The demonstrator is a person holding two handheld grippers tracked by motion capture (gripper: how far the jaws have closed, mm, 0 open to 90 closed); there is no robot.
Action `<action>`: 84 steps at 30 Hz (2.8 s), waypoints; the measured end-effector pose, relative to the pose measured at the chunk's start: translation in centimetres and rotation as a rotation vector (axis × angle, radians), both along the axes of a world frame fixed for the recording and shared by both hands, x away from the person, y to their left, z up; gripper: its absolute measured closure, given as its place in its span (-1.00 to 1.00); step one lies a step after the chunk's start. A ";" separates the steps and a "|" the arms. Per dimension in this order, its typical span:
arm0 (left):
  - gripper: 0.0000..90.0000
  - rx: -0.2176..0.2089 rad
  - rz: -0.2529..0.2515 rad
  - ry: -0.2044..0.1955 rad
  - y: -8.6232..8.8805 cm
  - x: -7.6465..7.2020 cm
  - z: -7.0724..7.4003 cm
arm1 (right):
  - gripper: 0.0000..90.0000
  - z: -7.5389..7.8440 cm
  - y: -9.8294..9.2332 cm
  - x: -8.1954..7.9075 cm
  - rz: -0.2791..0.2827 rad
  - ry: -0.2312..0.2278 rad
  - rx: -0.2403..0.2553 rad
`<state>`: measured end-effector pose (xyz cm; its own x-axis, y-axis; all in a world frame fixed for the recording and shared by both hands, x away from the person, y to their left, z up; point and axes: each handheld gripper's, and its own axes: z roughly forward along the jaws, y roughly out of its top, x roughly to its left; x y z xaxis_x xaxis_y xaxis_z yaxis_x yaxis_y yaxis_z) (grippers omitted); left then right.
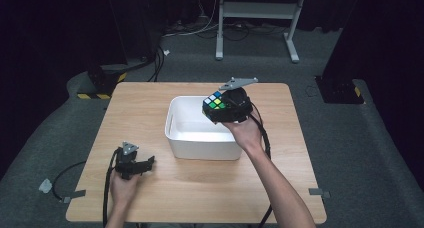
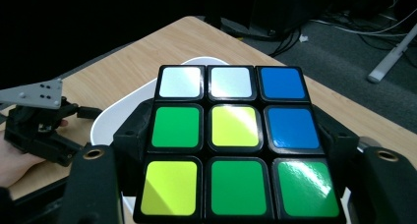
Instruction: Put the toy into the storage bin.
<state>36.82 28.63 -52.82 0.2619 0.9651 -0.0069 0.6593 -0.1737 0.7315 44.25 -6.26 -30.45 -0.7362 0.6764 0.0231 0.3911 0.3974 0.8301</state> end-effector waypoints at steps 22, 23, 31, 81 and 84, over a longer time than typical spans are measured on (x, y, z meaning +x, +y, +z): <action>-0.64 -0.004 0.000 0.002 0.1 0.0 0.0 | -0.25 -1.2 3.5 3.2 -0.036 0.030 -0.043; -0.64 -0.004 0.000 0.002 0.1 0.0 0.0 | -0.25 -1.2 3.5 3.2 -0.036 0.030 -0.043; -0.64 -0.009 0.002 0.000 0.1 0.0 0.0 | -0.25 -2.1 4.4 4.1 -0.053 0.046 -0.068; -0.64 -0.007 0.001 0.000 0.1 0.0 0.0 | -0.25 -6.6 5.1 5.7 -0.070 0.170 -0.122; -0.64 -0.006 0.001 0.000 0.1 0.0 0.0 | -0.25 -6.8 5.0 5.7 -0.074 0.170 -0.128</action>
<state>36.82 28.68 -52.82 0.2608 0.9653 -0.0127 0.6597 -0.1685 0.7324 49.99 -1.28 -37.27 -0.6772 0.7339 0.0526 0.5529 0.4604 0.6945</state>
